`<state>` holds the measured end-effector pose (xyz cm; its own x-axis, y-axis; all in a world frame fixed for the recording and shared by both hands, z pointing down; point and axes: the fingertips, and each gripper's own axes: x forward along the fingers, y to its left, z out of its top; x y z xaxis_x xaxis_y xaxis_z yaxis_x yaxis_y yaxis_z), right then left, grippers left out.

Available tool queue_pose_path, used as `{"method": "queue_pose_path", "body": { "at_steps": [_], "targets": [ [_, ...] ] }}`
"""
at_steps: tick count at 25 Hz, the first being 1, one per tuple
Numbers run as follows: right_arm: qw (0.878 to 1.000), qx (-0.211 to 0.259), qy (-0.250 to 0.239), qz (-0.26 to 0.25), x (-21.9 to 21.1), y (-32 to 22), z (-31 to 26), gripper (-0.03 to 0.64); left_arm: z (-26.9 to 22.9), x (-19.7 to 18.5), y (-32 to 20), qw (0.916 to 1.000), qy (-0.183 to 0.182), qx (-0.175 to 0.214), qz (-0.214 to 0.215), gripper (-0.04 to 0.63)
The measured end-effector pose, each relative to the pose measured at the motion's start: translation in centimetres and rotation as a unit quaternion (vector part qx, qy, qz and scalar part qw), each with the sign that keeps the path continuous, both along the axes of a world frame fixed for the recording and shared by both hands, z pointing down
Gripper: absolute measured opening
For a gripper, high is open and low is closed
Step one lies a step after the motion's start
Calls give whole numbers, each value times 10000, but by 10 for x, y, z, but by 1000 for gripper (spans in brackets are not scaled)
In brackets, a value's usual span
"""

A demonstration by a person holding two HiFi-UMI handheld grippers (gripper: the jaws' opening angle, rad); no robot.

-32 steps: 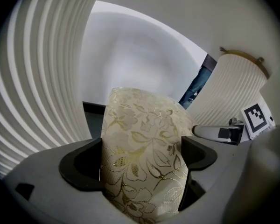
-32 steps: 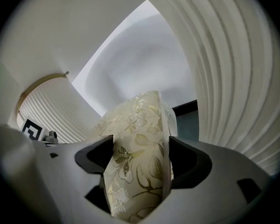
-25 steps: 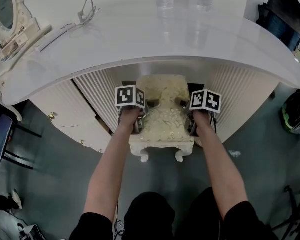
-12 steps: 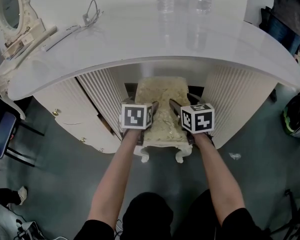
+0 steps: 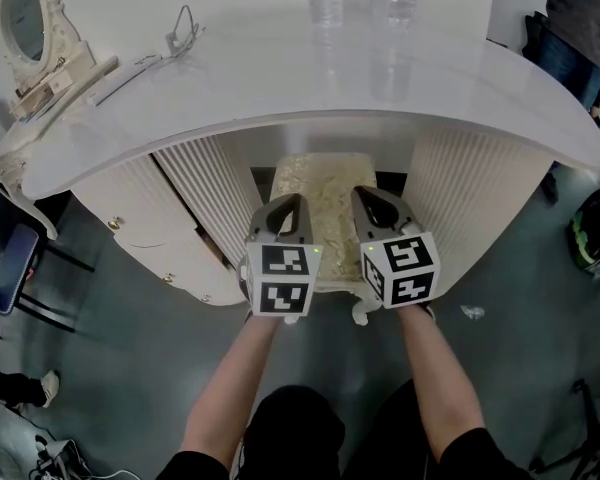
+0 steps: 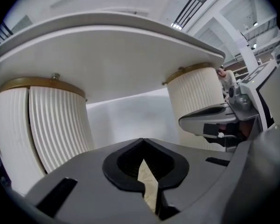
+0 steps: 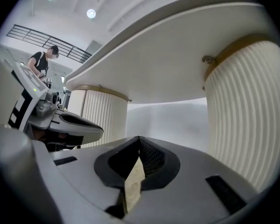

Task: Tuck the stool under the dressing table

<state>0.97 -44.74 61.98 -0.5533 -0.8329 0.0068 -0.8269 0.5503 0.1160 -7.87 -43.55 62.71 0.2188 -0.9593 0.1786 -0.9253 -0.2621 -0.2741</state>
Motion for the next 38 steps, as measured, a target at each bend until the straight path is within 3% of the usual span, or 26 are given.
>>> {"method": "queue_pose_path", "body": {
  "at_steps": [12, 15, 21, 26, 38],
  "targets": [
    [9966, 707, -382, -191, -16, 57, -82, 6, -63, 18, 39, 9970, 259, 691, 228, 6],
    [9973, 650, -277, -198, -17, 63, -95, 6, -67, 23, 45, 9972, 540, 394, 331, 6],
    [9992, 33, -364, -147, -15, 83, -130, 6, -97, 26, 63, 9965, 765, -104, 320, 6],
    [9988, -220, -417, -133, -14, 102, -183, 6, -145, 32, 86, 9967, 574, -249, 512, 5],
    [9955, -902, -283, 32, -10, 132, -296, 6, -265, 29, 124, 9931, 666, -707, 653, 5]
  ]
}}
